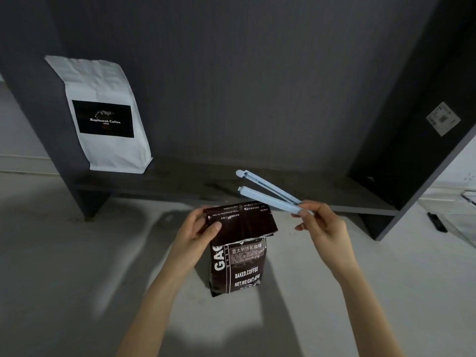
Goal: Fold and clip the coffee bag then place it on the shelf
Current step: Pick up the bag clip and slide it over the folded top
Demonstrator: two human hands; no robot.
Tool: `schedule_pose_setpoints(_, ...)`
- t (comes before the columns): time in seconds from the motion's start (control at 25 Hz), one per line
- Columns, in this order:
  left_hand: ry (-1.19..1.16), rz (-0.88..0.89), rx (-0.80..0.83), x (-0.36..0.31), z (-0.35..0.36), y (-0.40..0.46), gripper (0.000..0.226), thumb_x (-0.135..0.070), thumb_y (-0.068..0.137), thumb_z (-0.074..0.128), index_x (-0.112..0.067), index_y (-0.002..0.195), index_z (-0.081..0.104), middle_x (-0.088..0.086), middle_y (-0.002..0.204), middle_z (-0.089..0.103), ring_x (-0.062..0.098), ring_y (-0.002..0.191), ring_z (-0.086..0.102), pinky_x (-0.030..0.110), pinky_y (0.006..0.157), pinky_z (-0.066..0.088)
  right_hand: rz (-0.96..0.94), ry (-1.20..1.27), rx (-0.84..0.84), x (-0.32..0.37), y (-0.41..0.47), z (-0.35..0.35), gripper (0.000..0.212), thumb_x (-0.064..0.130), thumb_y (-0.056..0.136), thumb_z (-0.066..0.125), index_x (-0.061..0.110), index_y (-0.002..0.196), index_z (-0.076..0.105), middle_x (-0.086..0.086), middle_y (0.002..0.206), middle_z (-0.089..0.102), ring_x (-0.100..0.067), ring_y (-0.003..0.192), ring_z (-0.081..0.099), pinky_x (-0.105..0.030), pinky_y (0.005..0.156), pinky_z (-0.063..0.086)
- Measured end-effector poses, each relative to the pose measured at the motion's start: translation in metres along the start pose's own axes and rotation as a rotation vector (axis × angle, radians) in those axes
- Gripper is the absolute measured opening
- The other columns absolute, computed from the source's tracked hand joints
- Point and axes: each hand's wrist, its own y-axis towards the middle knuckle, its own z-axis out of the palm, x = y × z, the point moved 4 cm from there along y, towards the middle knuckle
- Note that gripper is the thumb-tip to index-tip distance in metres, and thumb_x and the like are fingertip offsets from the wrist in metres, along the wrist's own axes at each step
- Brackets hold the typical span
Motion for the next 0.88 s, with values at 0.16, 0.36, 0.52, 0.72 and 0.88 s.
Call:
schedule_pose_setpoints(0.16,0.04,-0.014,0.041,0.003,-0.003,-0.006,0.024,0.0,0.083,0.053,-0.017,0.101,0.054,-0.003,0.101,0.064,-0.008,0.084,0.063,0.003,0.068,0.045,0.037,-0.074,0.064,-0.003,0.008,0.01,0.014,0.005,0.086,0.052,0.018,0.083,0.058,0.003,0.081,0.063,0.002,0.061,0.06,-0.007,0.056,0.046)
schedule_pose_setpoints(0.36,0.086,0.013,-0.031,0.007,-0.002,-0.012,0.024,0.0,0.083,0.053,-0.018,0.098,0.059,-0.004,0.097,0.067,-0.005,0.084,0.063,0.005,0.072,0.046,0.028,-0.209,0.187,-0.001,0.006,0.022,0.018,0.014,0.085,0.056,0.031,0.081,0.059,-0.004,0.082,0.065,-0.024,0.069,0.058,-0.034,0.064,0.05)
schedule_pose_setpoints(0.52,0.106,-0.008,-0.036,0.011,0.0,-0.008,0.026,0.0,0.082,0.055,-0.017,0.102,0.057,-0.006,0.097,0.067,-0.006,0.084,0.063,0.005,0.069,0.047,0.022,-0.075,0.145,-0.003,-0.005,0.033,0.024,0.012,0.083,0.059,0.036,0.082,0.06,0.01,0.067,0.06,-0.002,0.058,0.052,-0.01,0.054,0.043)
schedule_pose_setpoints(0.72,0.028,-0.064,-0.08,0.019,-0.004,-0.007,0.022,-0.009,0.08,0.059,-0.013,0.102,0.056,-0.011,0.092,0.071,-0.002,0.084,0.065,0.005,0.065,0.047,0.097,0.095,0.057,-0.017,-0.015,0.047,0.021,0.009,0.084,0.056,0.024,0.098,0.061,0.005,0.069,0.064,0.004,0.062,0.061,-0.007,0.056,0.047)
schedule_pose_setpoints(0.88,0.004,-0.077,-0.075,0.02,-0.004,-0.008,0.019,-0.008,0.079,0.061,-0.016,0.096,0.059,-0.018,0.082,0.073,-0.003,0.084,0.065,0.005,0.064,0.047,0.125,0.197,0.031,-0.022,-0.017,0.054,0.021,0.008,0.085,0.055,0.023,0.099,0.059,0.009,0.081,0.068,0.002,0.072,0.066,-0.009,0.057,0.05)
